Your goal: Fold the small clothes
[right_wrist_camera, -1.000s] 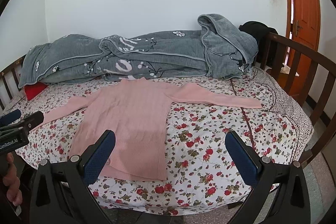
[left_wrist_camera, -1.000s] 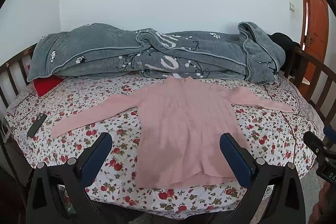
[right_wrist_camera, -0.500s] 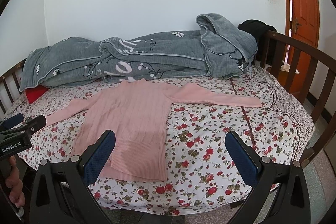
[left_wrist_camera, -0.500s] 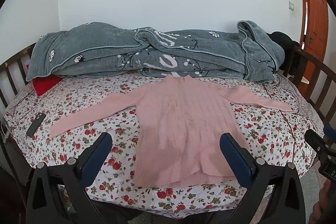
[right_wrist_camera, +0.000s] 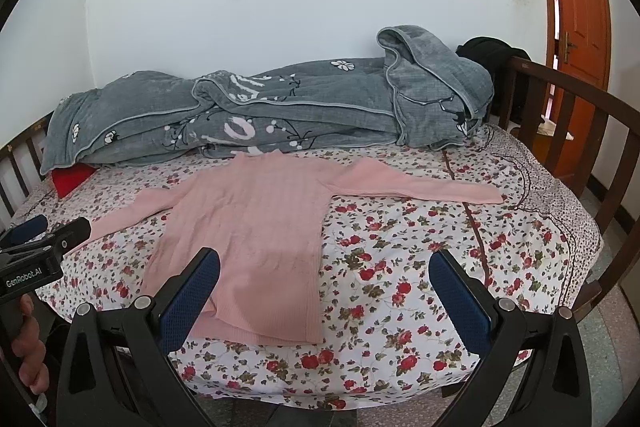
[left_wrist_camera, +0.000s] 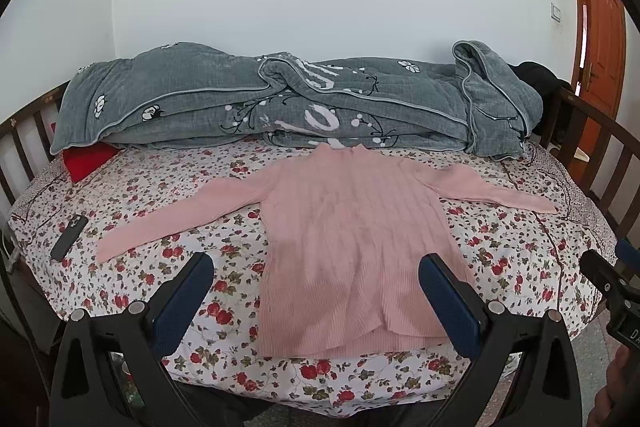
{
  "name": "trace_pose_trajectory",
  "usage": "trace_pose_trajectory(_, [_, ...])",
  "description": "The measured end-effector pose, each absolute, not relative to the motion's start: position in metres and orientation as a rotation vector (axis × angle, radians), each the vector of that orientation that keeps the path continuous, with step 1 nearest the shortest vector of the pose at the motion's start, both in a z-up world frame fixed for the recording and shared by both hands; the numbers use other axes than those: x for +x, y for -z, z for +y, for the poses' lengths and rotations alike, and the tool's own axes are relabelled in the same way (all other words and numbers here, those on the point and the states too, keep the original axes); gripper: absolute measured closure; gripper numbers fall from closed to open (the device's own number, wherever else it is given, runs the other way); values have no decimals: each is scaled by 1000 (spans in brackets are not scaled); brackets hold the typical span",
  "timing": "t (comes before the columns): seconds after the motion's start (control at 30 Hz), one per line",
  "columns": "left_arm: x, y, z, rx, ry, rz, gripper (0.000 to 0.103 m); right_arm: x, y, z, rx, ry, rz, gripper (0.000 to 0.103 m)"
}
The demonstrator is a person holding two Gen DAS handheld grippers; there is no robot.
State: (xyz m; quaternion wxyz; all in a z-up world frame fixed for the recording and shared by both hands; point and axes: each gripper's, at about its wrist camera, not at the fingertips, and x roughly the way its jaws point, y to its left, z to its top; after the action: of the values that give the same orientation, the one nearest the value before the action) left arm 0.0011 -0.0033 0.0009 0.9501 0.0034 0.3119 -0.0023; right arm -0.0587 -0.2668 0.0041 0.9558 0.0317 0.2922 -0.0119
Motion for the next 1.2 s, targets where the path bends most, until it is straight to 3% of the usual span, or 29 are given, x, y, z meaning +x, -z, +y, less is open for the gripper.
trace_pose_trajectory(1.2, [1,1,-4,-4,25,611,0,-58,-7,-259,65,-4,567,1])
